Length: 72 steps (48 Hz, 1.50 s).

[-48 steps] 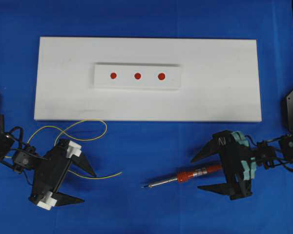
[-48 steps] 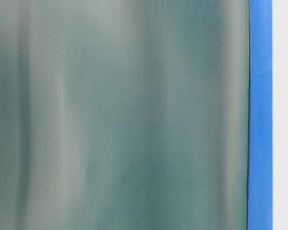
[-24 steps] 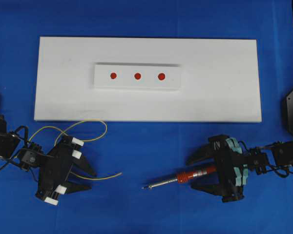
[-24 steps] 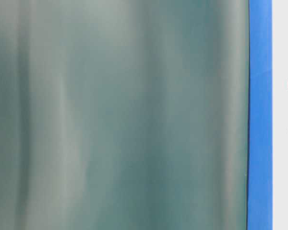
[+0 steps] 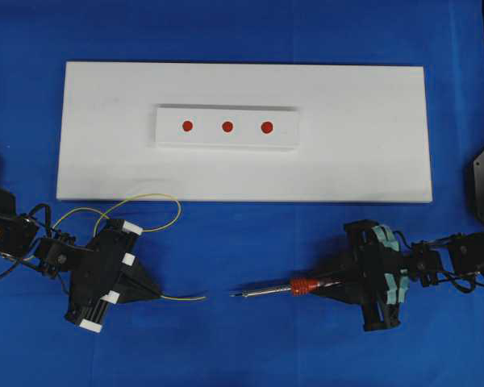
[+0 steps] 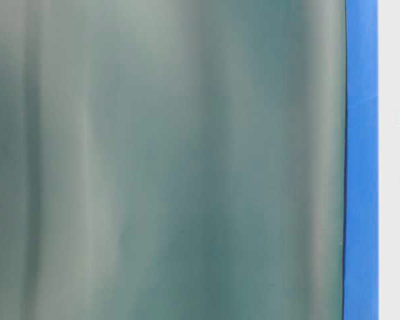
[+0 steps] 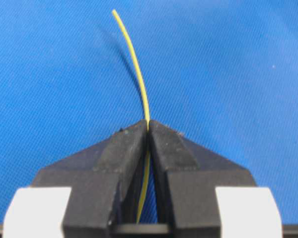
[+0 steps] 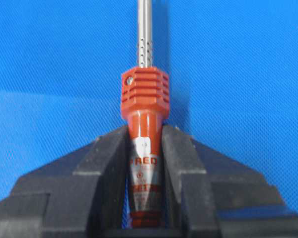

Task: Touch the tip of the soldering iron to the tip of the solder at the mark.
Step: 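Lift solder and iron and carry both toward the red-dotted strip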

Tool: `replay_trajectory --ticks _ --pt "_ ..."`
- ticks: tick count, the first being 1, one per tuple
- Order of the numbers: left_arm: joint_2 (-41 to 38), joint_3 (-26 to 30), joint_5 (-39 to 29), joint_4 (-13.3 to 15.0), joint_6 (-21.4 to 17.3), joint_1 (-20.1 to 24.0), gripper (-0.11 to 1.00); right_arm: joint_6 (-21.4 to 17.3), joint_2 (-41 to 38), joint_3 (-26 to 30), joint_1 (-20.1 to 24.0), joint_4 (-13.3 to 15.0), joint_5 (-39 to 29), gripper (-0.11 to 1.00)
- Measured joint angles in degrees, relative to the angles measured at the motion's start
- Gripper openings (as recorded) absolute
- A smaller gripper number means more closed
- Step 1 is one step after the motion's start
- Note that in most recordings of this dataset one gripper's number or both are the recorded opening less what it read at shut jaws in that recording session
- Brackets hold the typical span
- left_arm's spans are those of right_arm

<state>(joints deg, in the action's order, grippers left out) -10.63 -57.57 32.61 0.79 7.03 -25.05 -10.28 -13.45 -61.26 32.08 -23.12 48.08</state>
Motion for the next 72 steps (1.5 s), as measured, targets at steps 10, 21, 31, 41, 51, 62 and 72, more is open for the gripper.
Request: replay_trajectory --ticks 10,21,31,41,51,62,72 --pt "5.1 0.44 -6.24 -0.09 0.09 0.35 0.02 0.44 4.48 -0.09 -0.35 0.0 -3.43 0.06" --pt "13.54 3.16 -20.3 -0.09 0.35 0.79 0.02 3.78 14.33 0.79 -3.16 0.0 -16.79 0.06" --pt "21.53 7.47 -34.8 -0.09 0.53 0.88 0.02 6.06 23.73 3.34 -6.94 0.0 -31.55 0.06" --pt "25.05 10.72 -44.82 -0.26 0.62 1.23 0.02 7.03 29.44 6.24 -10.2 0.26 -42.89 0.06" --pt "25.05 10.99 -47.29 -0.35 0.62 3.52 0.02 7.12 29.71 7.38 -14.41 0.7 -47.11 0.06" --pt "25.22 11.95 -49.13 -0.44 0.18 10.55 0.02 7.12 29.71 8.88 -21.88 2.81 -53.88 0.06" --pt "24.96 13.97 -51.68 -0.53 -0.62 19.34 0.02 7.21 29.71 10.02 -30.94 5.89 -59.68 0.06"
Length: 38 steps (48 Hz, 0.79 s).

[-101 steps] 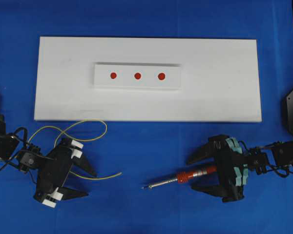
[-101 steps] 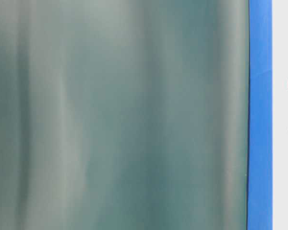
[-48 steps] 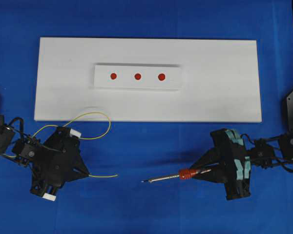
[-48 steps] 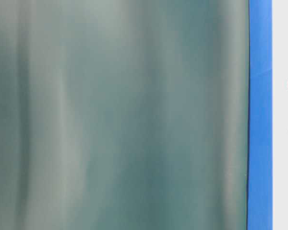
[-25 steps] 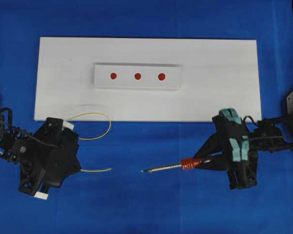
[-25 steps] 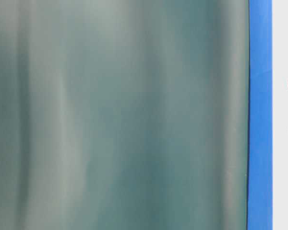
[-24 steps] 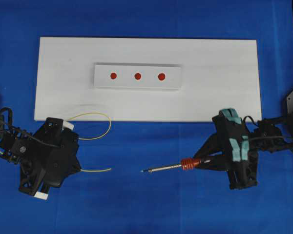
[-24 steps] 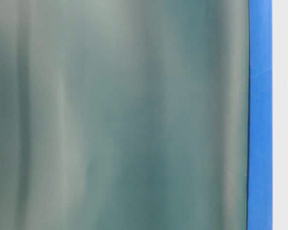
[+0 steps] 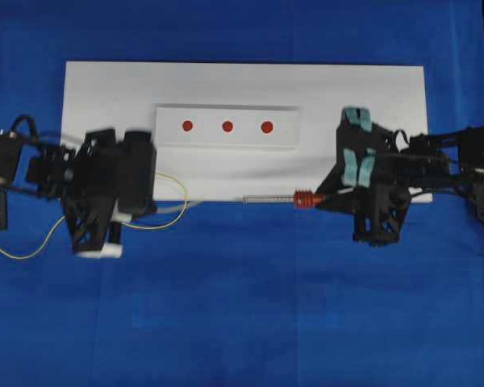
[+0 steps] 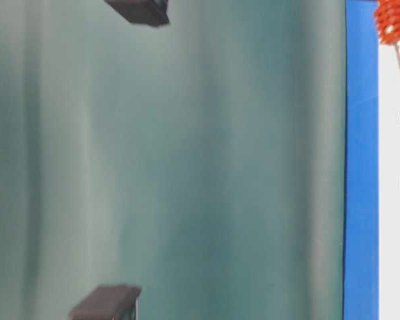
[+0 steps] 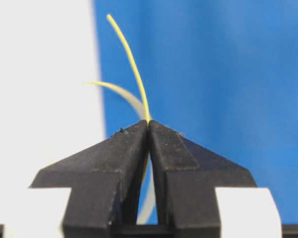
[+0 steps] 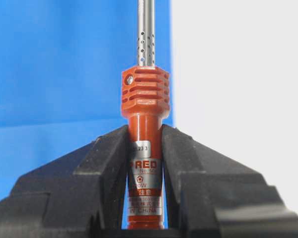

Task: Touch the tip of the soldering iron to the tip of the solder at the mark.
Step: 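Lift solder and iron and carry both toward the red-dotted strip, then move iron tip with right gripper toward the left red dot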

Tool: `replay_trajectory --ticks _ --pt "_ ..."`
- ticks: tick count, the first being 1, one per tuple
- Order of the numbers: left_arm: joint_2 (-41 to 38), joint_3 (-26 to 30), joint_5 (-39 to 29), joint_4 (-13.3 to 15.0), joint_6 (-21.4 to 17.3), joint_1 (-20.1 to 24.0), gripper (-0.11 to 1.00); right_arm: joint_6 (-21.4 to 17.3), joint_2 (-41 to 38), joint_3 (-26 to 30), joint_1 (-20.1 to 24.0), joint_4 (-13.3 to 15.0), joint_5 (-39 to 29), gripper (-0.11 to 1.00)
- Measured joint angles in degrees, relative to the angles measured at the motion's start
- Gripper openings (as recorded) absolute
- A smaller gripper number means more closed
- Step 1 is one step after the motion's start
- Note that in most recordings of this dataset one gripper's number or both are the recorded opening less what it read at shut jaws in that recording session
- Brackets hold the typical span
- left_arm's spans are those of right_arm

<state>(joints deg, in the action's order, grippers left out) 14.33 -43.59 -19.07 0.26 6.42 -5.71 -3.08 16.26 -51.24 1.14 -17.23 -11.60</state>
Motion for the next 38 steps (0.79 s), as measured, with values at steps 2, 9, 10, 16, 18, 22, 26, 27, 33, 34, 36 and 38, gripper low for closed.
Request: replay_trajectory --ticks 2,9,10,16,18,22,26,27,33,34,36,38 --pt "-0.35 0.44 -0.26 -0.09 -0.26 1.67 0.02 0.0 -0.09 0.35 -1.41 0.7 -0.62 0.06" --pt "-0.97 1.58 -0.7 -0.18 -2.11 6.68 0.02 0.0 -0.09 1.14 -7.56 2.99 -1.76 0.06" --pt "-1.05 1.67 -0.79 -0.18 -2.46 7.38 0.02 -0.09 0.0 1.14 -8.26 3.25 -1.85 0.06" --pt "-1.32 2.2 -0.97 -0.26 -4.31 10.9 0.02 0.0 -0.09 1.41 -11.6 4.83 -2.02 0.06" --pt "-1.41 2.37 -0.97 -0.18 -4.66 11.69 0.02 0.0 0.0 1.41 -12.57 5.45 -2.02 0.06" --pt "-1.41 2.64 -0.97 -0.26 -5.01 12.57 0.02 0.0 0.0 1.41 -14.15 6.15 -2.2 0.06" --pt "-1.49 2.64 -0.97 -0.26 -5.1 13.1 0.02 -0.09 -0.09 1.41 -14.5 6.42 -2.46 0.06" --pt "-1.49 2.64 -0.97 -0.26 -5.1 13.18 0.02 -0.09 0.0 1.41 -14.41 6.5 -2.46 0.06" --pt "-1.49 2.55 -1.05 -0.18 -5.01 13.27 0.02 0.0 0.0 1.41 -14.33 6.59 -2.46 0.06" --pt "-1.49 2.64 -1.05 -0.26 -5.01 13.27 0.02 0.0 0.0 1.49 -14.33 6.5 -2.55 0.06" --pt "-1.41 2.64 -1.41 -0.26 -4.83 13.27 0.02 -0.09 -0.09 1.49 -14.33 6.5 -2.55 0.06" --pt "-1.41 2.55 -1.76 -0.26 -4.66 13.27 0.02 -0.09 0.0 1.58 -14.41 6.59 -2.55 0.06"
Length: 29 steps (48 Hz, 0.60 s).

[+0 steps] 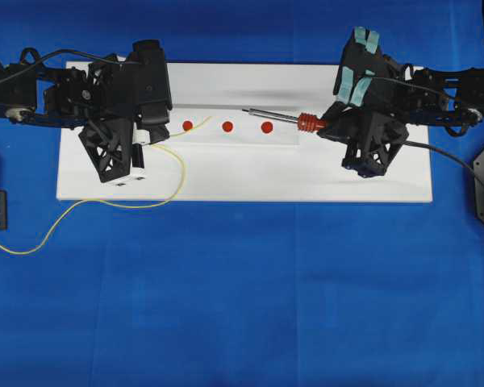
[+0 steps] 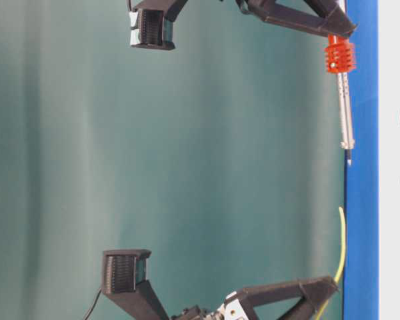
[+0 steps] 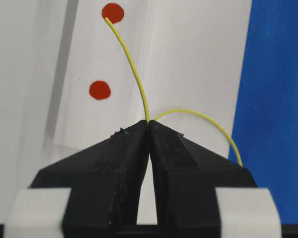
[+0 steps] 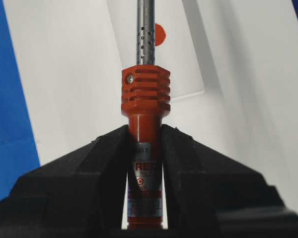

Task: Touch the tip of the soldering iron to the tip of the solder at the mark.
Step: 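Move iron tip with right gripper toward the left red dot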

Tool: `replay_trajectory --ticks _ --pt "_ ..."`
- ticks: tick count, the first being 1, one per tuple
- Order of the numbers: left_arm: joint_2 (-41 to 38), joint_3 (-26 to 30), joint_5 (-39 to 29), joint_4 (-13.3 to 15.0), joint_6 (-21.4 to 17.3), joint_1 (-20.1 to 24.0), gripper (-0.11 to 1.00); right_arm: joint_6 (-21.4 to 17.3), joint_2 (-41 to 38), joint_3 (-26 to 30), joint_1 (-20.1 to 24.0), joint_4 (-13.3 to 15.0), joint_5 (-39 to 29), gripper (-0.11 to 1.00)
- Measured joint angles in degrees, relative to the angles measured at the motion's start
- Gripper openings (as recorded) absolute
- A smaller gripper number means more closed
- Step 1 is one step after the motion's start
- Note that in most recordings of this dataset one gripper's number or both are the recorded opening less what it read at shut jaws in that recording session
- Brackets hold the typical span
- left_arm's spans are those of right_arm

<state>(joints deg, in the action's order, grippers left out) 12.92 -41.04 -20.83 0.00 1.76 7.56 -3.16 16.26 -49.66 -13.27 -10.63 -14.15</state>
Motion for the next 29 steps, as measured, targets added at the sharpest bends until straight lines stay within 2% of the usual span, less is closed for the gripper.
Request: replay_trajectory --ticks 12,19,29 --pt "0.18 -0.97 -4.04 0.0 1.05 0.0 0.02 0.09 -1.23 1.76 0.09 0.0 -1.32 0.06" --pt "-0.44 -1.93 -4.48 0.0 2.72 0.53 0.02 0.09 -2.46 2.9 0.09 0.0 -1.58 0.06" --pt "-2.29 -2.99 -4.04 0.0 3.16 1.05 0.02 0.09 -3.87 4.39 0.62 0.0 -1.67 0.06"
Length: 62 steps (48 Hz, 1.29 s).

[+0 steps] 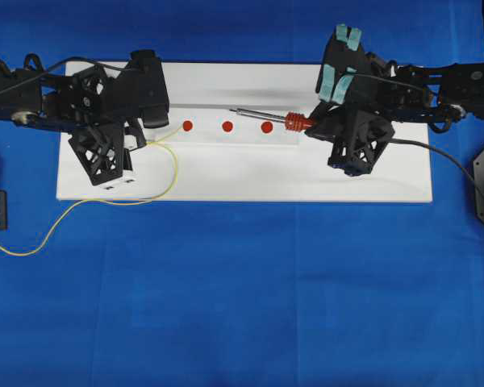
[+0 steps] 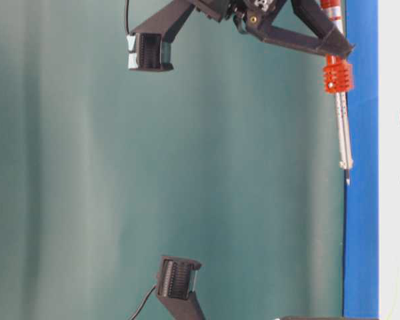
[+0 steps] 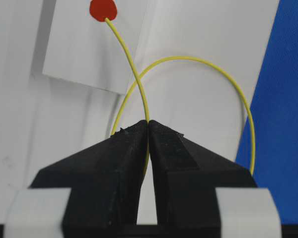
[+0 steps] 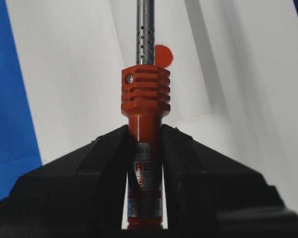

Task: Touch the tip of the soldering iron to the tip of the solder at the mark.
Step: 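Move iron tip with right gripper toward the left red dot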

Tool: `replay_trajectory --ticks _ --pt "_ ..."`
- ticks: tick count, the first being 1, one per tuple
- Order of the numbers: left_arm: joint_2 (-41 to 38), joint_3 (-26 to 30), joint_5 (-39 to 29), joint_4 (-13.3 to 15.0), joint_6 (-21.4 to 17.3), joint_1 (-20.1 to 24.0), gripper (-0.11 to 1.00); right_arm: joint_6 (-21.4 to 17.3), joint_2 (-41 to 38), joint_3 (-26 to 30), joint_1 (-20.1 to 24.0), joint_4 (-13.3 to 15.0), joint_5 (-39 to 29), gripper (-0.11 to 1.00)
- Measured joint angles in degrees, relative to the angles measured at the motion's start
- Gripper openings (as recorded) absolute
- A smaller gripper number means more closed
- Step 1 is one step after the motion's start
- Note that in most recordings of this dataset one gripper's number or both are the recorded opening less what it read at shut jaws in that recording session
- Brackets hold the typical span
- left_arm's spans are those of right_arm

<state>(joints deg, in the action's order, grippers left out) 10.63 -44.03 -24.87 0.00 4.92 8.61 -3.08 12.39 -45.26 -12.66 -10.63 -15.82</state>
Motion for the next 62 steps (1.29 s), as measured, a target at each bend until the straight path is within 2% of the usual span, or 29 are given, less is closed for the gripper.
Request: replay_trajectory --ticks 14,38,62 --pt "-1.85 -0.26 2.46 0.0 0.0 0.0 0.02 0.0 -1.05 1.05 0.09 0.0 0.0 0.06" --pt "-2.72 -0.26 2.72 0.0 -0.09 0.44 0.02 0.0 -3.43 3.43 1.05 0.26 0.09 0.06" --pt "-2.72 -0.35 2.72 0.0 0.53 0.44 0.02 0.0 -13.1 11.6 1.49 1.67 -2.2 0.06"
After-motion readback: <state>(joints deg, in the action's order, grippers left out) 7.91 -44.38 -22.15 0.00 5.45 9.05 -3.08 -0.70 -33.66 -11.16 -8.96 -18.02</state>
